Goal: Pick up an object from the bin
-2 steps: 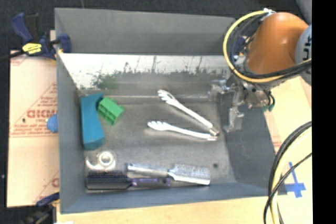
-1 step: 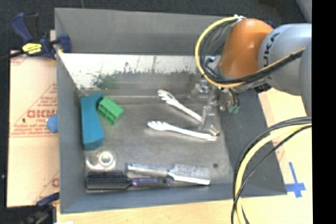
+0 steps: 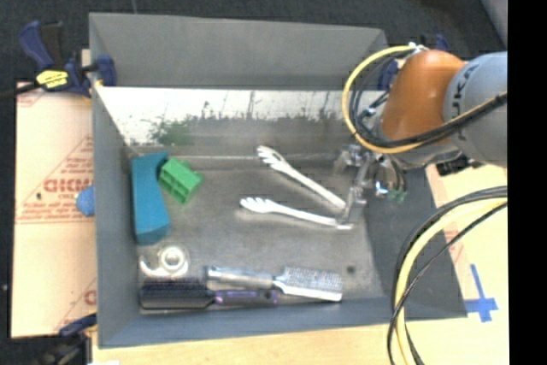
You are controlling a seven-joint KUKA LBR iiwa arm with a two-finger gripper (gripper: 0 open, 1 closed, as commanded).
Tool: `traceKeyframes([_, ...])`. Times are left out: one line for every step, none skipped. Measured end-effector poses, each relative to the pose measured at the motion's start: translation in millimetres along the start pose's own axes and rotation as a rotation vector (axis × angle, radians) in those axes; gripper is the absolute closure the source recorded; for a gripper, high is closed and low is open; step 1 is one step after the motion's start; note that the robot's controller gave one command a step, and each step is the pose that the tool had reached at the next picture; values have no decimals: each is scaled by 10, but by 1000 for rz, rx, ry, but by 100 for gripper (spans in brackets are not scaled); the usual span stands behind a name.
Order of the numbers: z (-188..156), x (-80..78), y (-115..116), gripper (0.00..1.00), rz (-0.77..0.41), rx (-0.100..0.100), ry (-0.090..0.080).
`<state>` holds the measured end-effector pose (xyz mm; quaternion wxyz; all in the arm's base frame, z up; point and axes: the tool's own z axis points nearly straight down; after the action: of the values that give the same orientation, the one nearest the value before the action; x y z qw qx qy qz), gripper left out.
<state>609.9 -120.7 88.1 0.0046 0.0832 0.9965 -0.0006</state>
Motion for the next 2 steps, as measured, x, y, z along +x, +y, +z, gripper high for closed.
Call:
traceKeyframes([-6,-44,51,0,46,0,-2])
traceKeyframes([121,-71,300,0,-149,0,-7])
